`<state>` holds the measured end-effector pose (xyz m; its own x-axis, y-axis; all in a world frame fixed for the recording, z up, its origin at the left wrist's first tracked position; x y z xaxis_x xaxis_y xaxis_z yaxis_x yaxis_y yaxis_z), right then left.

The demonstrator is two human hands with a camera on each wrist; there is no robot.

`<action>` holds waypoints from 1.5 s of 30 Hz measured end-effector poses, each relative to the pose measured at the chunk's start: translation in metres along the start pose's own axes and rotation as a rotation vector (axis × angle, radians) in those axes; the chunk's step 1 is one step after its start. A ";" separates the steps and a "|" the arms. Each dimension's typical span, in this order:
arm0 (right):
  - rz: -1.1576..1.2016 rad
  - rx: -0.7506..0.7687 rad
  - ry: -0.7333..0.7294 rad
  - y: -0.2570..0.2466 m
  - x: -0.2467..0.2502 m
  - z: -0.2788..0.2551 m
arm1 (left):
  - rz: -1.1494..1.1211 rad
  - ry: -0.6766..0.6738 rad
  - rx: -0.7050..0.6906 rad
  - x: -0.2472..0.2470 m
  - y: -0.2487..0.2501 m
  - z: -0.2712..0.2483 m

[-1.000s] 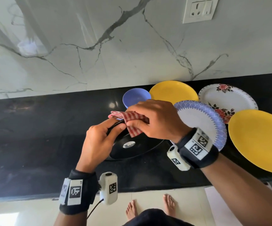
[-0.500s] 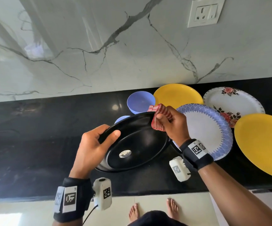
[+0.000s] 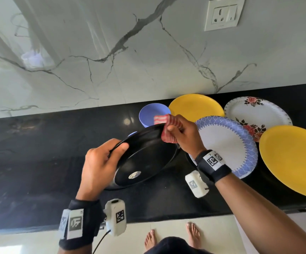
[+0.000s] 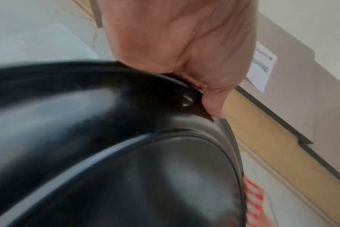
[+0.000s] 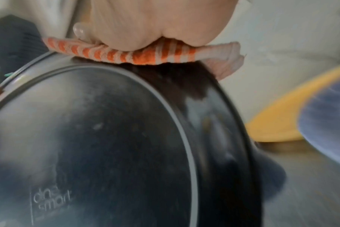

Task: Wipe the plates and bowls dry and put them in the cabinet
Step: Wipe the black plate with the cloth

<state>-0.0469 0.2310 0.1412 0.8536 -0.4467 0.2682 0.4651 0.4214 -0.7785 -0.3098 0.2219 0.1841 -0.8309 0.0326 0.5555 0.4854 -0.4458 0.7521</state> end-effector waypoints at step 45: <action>-0.027 0.080 -0.030 -0.019 -0.010 0.029 | -0.032 -0.179 0.130 -0.010 -0.003 0.006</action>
<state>-0.0579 0.2507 0.1701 0.8464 -0.4353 0.3068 0.5047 0.4719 -0.7229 -0.3012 0.2287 0.1781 -0.7903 0.2080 0.5763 0.5005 -0.3233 0.8031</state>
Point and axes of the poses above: each hand's wrist, its own z-axis towards the middle knuckle, its own x-axis out of the back of the hand, y = z × x, the point moved 7 cm from there along z, towards the middle knuckle, and after that the axes turned 2 degrees about y, right-handed, at the moved point
